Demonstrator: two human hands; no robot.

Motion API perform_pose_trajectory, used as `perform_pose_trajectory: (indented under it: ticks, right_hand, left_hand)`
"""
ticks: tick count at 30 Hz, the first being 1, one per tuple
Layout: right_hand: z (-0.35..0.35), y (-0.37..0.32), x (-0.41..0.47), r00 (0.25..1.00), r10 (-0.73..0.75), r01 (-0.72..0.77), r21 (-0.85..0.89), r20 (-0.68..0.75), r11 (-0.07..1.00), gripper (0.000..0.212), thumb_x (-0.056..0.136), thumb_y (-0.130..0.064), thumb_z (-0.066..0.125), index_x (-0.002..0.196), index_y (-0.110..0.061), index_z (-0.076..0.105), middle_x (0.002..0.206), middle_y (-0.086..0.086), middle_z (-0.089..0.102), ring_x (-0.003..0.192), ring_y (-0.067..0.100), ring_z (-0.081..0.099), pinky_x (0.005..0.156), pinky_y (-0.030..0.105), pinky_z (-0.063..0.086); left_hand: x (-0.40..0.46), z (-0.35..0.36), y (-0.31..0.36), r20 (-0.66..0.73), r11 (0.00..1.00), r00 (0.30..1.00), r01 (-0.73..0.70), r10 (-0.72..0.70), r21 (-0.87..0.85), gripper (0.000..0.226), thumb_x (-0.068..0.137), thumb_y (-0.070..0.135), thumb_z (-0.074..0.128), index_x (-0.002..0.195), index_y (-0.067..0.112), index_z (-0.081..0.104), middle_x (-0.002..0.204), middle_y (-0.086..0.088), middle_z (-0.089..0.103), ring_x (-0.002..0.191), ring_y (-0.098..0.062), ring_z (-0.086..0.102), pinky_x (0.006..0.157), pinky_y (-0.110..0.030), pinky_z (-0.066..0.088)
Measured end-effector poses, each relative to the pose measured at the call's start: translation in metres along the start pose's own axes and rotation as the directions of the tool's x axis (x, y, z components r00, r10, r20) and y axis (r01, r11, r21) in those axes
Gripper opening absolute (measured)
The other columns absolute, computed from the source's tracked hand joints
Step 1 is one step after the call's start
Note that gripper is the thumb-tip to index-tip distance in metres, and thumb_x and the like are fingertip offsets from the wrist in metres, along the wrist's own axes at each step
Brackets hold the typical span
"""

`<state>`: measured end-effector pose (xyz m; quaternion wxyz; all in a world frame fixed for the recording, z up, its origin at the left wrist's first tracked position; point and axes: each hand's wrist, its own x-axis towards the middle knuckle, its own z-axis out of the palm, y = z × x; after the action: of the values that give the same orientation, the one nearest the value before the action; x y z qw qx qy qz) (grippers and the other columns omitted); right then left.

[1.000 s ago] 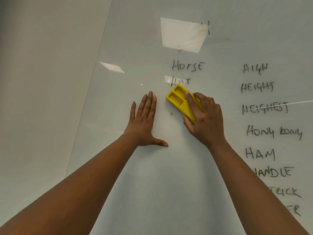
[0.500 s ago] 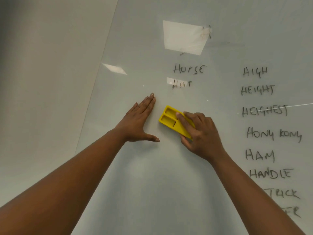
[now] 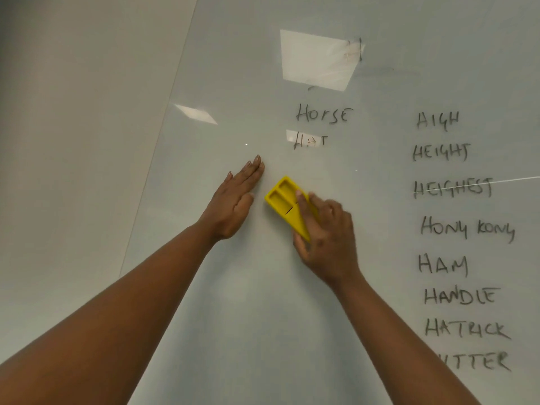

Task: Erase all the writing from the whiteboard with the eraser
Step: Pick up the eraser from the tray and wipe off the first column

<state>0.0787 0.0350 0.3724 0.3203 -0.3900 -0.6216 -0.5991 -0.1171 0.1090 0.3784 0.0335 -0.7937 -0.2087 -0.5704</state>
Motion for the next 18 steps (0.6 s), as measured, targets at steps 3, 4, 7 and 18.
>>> perform_pose_trajectory:
  ticks: [3,4,7,18]
  right_hand:
    - [0.000,-0.013,-0.031,0.993,-0.111,0.109,0.056,0.029,0.992,0.064,0.073,-0.028,0.049,0.133,-0.011,0.038,0.129,0.008,0.038,0.098,0.031,0.041,0.074,0.038,0.032]
    - [-0.002,-0.014,-0.038,0.987,-0.152,0.148,0.073,0.044,0.986,0.064,0.072,-0.027,0.049,0.133,-0.011,0.039,0.130,0.008,0.039,0.098,0.031,0.042,0.074,0.037,0.033]
    - [-0.007,-0.002,-0.045,0.967,-0.241,0.232,0.096,0.088,0.968,0.066,0.071,-0.028,0.050,0.134,-0.012,0.039,0.131,0.006,0.040,0.098,0.029,0.043,0.074,0.036,0.034]
    - [-0.022,0.050,0.011,0.945,0.309,-0.305,0.051,-0.104,0.951,0.067,0.075,-0.028,0.050,0.138,-0.006,0.038,0.124,0.016,0.048,0.102,0.030,0.041,0.076,0.041,0.045]
  left_hand:
    - [-0.002,0.004,0.006,-0.048,0.998,0.999,-0.018,0.021,0.067,0.078,0.074,0.038,0.013,0.147,0.013,0.021,0.149,0.012,0.007,0.138,-0.001,0.008,0.110,-0.014,-0.004]
    - [-0.003,0.005,0.007,-0.073,0.993,0.997,-0.020,0.029,0.113,0.078,0.074,0.037,0.014,0.147,0.012,0.024,0.149,0.011,0.008,0.138,-0.002,0.009,0.112,-0.019,-0.001]
    - [-0.001,0.006,0.006,-0.114,0.961,0.991,-0.031,0.065,0.276,0.078,0.075,0.037,0.022,0.148,0.010,0.026,0.153,0.005,0.008,0.141,-0.007,0.009,0.114,-0.030,0.002]
    - [0.047,-0.010,0.005,0.052,0.905,0.995,0.052,-0.082,0.423,0.119,0.071,0.076,0.046,0.145,0.014,-0.023,0.150,0.002,-0.032,0.136,-0.012,-0.031,0.109,-0.037,-0.021]
